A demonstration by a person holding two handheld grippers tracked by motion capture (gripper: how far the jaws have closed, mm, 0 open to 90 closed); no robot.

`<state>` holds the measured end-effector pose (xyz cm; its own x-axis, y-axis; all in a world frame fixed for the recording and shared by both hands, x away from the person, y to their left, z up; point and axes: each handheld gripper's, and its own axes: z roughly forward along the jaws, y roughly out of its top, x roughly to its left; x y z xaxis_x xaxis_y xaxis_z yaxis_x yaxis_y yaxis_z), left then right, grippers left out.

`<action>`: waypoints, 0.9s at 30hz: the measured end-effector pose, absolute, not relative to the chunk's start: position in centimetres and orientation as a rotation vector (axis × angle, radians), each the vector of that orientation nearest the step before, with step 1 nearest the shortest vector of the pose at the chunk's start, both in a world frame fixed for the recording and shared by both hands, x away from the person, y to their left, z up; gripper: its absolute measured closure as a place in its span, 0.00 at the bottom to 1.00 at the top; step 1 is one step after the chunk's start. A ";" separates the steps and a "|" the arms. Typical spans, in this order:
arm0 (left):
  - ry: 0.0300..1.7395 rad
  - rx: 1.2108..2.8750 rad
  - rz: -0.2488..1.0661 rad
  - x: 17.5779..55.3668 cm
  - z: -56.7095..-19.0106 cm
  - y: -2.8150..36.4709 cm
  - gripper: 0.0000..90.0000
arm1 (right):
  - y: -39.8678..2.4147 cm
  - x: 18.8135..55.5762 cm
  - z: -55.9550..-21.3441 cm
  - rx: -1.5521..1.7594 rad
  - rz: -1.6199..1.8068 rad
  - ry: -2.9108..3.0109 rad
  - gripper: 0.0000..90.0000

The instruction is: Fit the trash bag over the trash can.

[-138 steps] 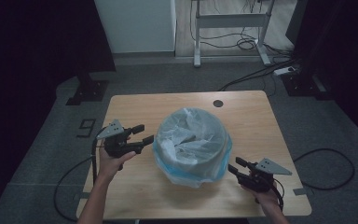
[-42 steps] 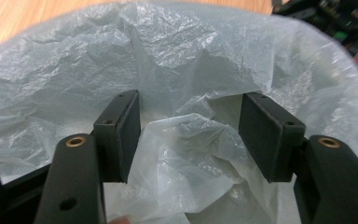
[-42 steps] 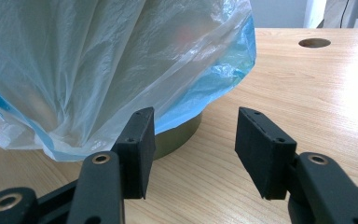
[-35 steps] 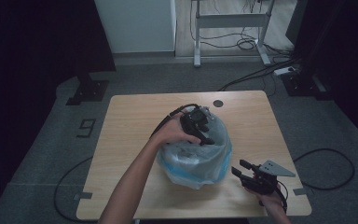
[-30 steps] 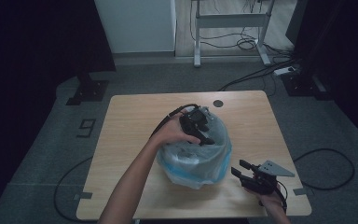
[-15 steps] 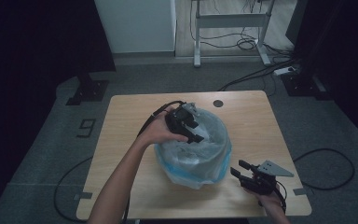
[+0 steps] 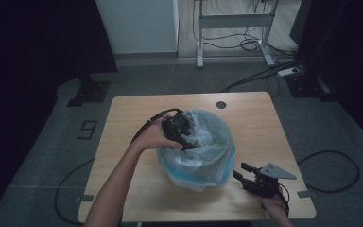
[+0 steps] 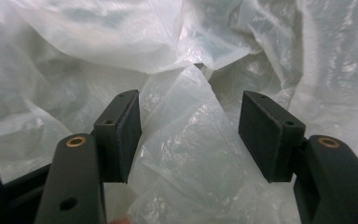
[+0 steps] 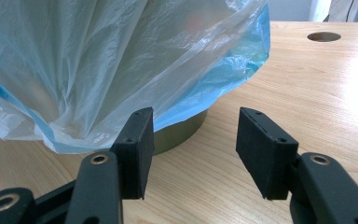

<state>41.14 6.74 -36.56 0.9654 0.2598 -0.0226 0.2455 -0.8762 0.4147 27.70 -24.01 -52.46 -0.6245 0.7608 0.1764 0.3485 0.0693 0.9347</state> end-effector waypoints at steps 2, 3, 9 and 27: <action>0.363 2.726 0.039 41.2 -36.9 6.3 0.43 | -24.1 27.7 -52.5 1.105 1.573 1.992 0.51; 0.360 2.737 0.038 41.2 -37.0 6.2 0.43 | -24.1 27.7 -52.5 1.107 1.574 1.991 0.51; 0.368 2.700 0.082 41.2 -36.7 6.4 0.42 | -24.5 27.7 -52.3 1.109 1.577 1.981 0.51; 0.517 2.192 0.270 35.8 -33.9 14.8 0.33 | -24.4 27.7 -52.4 1.106 1.557 1.979 0.50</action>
